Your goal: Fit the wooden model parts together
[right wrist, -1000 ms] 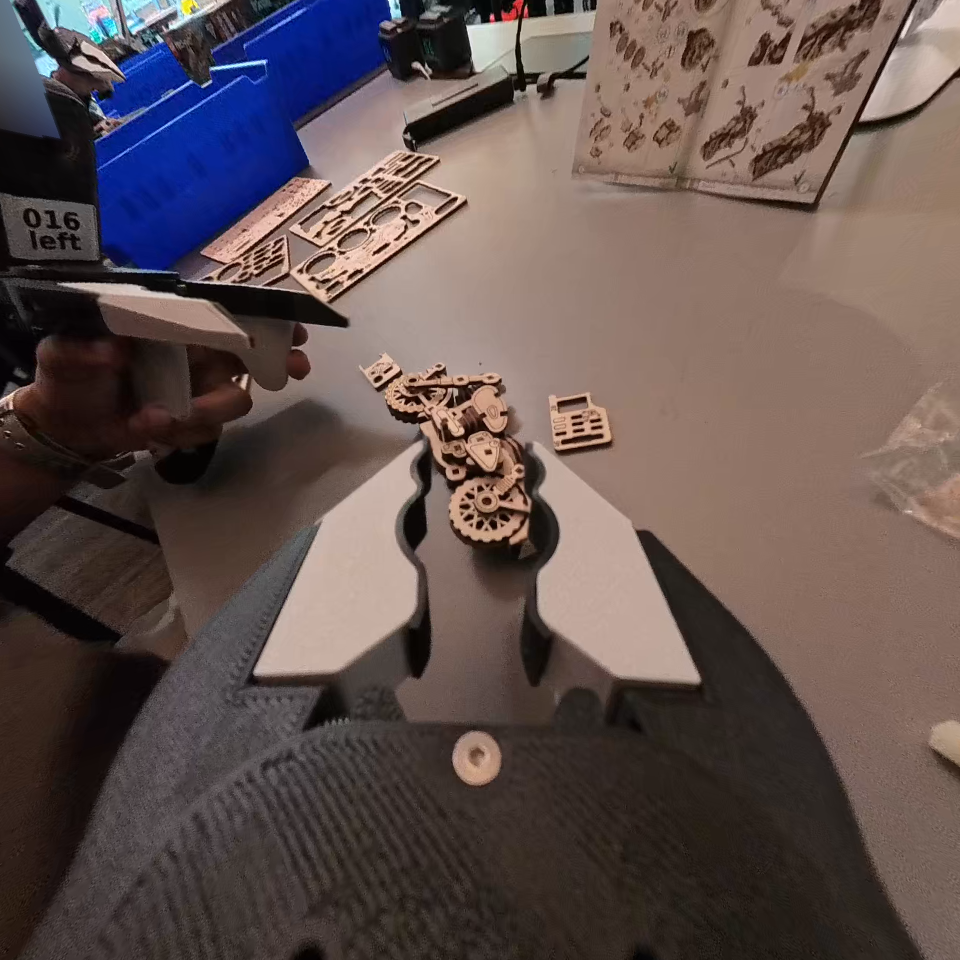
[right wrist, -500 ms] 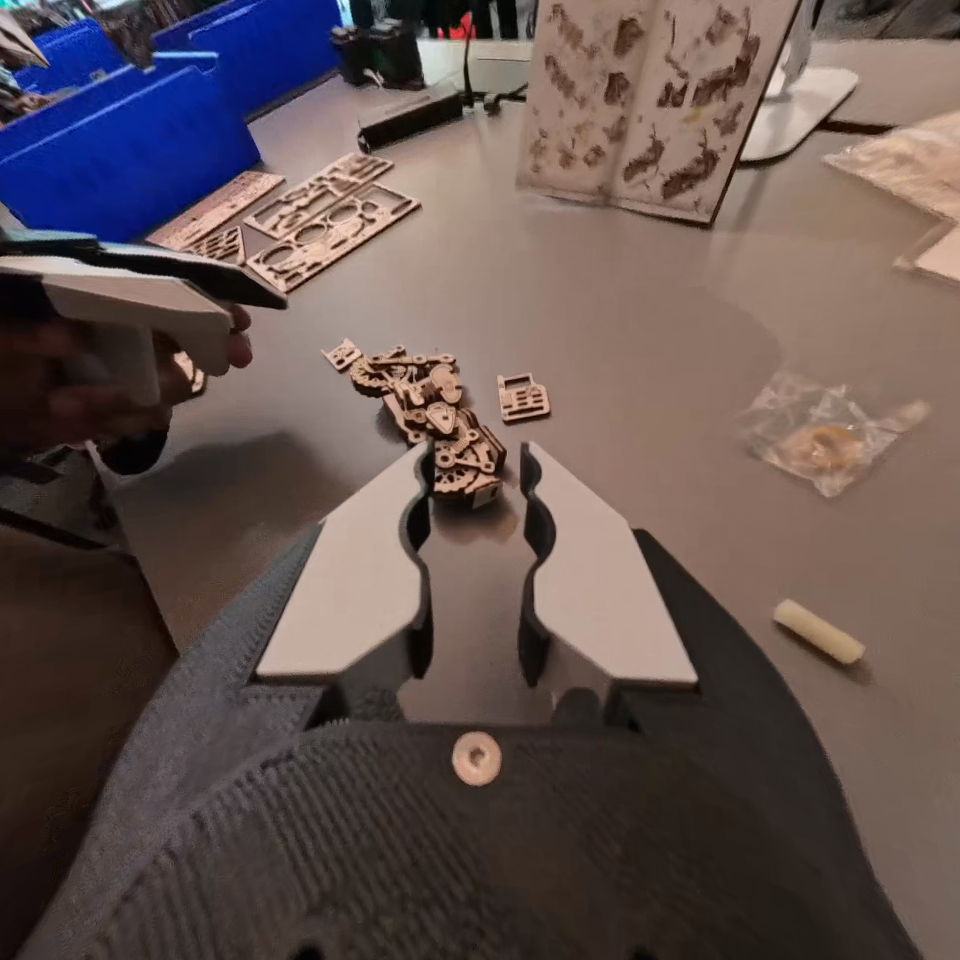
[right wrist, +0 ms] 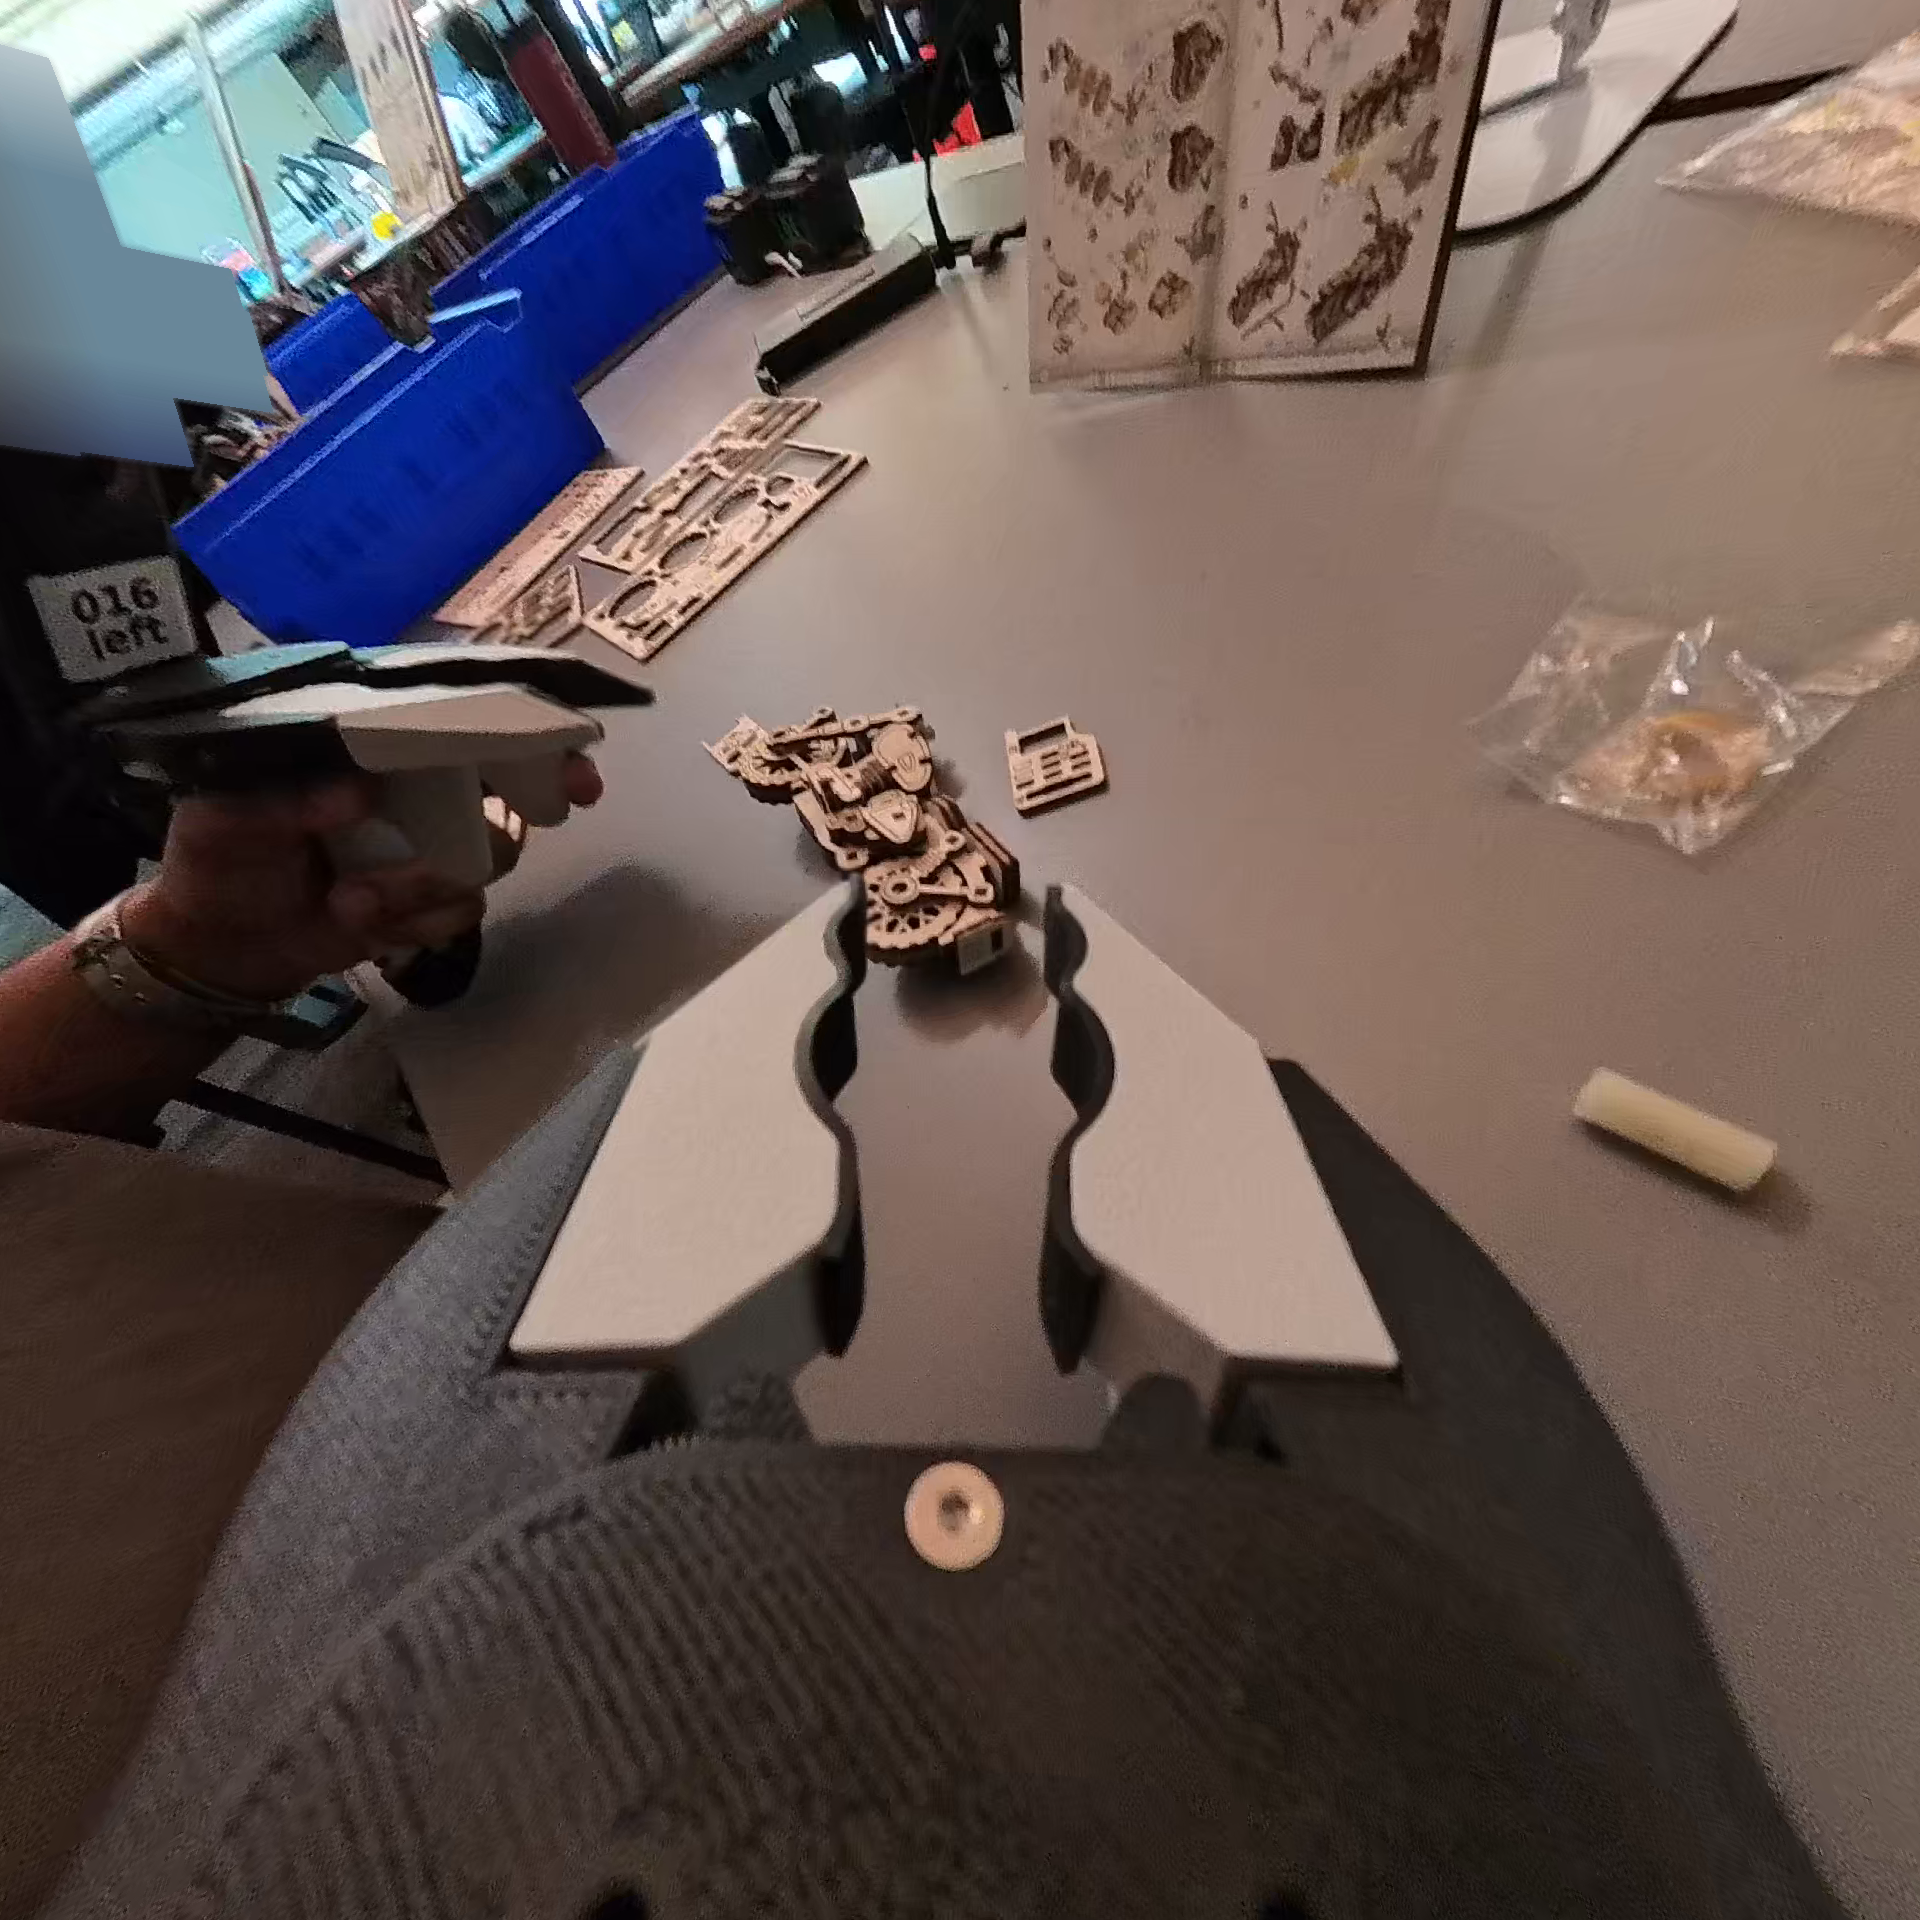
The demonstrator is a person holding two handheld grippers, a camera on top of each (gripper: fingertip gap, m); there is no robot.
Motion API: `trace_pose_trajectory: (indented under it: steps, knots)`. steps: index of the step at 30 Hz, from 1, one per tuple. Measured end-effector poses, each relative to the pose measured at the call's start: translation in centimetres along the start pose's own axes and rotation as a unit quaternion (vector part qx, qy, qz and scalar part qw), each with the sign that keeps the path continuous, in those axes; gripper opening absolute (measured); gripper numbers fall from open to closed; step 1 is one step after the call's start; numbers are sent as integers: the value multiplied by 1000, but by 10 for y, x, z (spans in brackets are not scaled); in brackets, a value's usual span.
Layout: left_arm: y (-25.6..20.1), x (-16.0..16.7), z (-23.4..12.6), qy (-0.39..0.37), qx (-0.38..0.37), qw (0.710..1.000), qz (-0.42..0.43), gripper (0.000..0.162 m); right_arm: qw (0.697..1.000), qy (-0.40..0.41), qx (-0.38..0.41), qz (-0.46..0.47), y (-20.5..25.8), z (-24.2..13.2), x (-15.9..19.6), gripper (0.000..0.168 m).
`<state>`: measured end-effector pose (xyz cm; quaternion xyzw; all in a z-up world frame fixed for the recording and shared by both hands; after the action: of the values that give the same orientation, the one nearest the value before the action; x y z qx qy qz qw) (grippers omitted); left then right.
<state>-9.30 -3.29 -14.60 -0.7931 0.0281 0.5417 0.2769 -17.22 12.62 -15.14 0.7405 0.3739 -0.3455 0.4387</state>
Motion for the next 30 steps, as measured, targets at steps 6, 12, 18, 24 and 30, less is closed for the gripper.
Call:
trace_pose_trajectory:
  steps: [6, 12, 18, 24, 30]
  knots:
    - [21, 0, 2, 12, -2, 999, -39, 39, 1000, 23, -11, 17, 2, 14, 9, 33]
    - [35, -3, 4, 11, 13, 996, -86, 48, 999, 32, -17, 10, 2, 25, 11, 34]
    - [31, 0, 12, 24, 23, 995, -95, 51, 998, 21, -32, 52, -5, 31, 6, 37]
    - [27, 2, 25, 51, 8, 996, -66, 56, 993, 18, -64, 98, -9, 37, 2, 40]
    - [34, 15, 44, 163, -61, 982, 79, 56, 995, 60, -72, 46, -4, 54, 2, 41]
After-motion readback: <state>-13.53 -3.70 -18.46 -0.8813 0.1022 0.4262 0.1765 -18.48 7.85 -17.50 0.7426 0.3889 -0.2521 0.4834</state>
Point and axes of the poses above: each gripper's, where its closed fingertips meet, z out along the fingers, x out of its underside, y = z × x across the jaws, the point moved 3 cm from there along -z, back along the fingers, and after that the axes turned 1 degree about y, right-handed, at the moved point
